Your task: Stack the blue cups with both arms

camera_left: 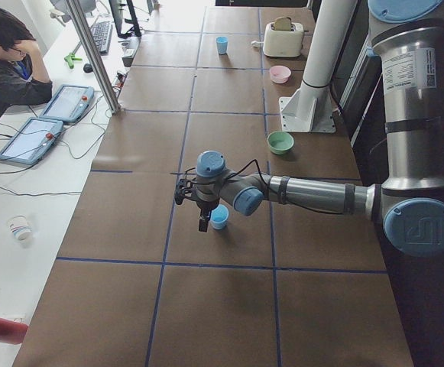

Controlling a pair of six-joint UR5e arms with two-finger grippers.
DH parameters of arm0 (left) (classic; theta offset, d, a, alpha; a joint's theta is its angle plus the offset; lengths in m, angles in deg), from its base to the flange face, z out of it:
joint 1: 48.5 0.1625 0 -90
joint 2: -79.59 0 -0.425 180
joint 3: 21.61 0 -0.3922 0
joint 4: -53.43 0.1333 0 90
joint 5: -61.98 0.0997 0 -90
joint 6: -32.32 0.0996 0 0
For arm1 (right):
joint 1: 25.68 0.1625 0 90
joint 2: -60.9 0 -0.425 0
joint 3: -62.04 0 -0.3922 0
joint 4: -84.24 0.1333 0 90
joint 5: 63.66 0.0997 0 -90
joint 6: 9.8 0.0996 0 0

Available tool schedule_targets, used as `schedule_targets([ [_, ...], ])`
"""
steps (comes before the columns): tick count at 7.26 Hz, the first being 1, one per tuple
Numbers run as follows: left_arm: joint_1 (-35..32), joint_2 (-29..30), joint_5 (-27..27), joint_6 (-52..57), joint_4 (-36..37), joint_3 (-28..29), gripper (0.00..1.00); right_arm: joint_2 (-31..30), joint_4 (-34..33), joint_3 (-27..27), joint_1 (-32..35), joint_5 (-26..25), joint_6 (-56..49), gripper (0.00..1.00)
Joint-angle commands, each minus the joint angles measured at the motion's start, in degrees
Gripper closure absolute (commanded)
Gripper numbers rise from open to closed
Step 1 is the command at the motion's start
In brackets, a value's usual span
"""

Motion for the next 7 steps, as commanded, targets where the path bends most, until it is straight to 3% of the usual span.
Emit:
schedule_targets([
  [1, 2.18, -0.45, -0.09, -0.51, -4.14, 3.92, 0.0, 0.0, 0.0, -0.02, 0.03, 0.0, 0.0, 0.0],
  [3, 2.81, -0.46, -0.36, -0.6, -6.27, 5.7, 0.0, 0.0, 0.0, -0.02, -0.05, 0.0, 0.0, 0.0],
  [4, 3.16, -0.46, -0.36, -0.69, -6.28, 5.7, 0.08, 0.0, 0.0, -0.02, 0.03, -0.09, -0.09, 0.0],
  [5, 3.51, -0.46, -0.45, -0.86, -6.28, 5.7, 0.41, 0.0, 0.0, -0.02, 0.03, -0.09, 0.0, 0.0],
  [6, 3.77, -0.46, -2.28, -1.56, -6.36, 5.7, 0.65, 0.0, 0.0, -0.02, 0.03, -0.09, -0.09, 0.0],
  [7, 3.77, -0.46, -4.56, -1.57, -6.54, 5.7, 0.73, 0.0, 0.0, -0.02, 0.03, -0.09, 0.0, 0.0],
])
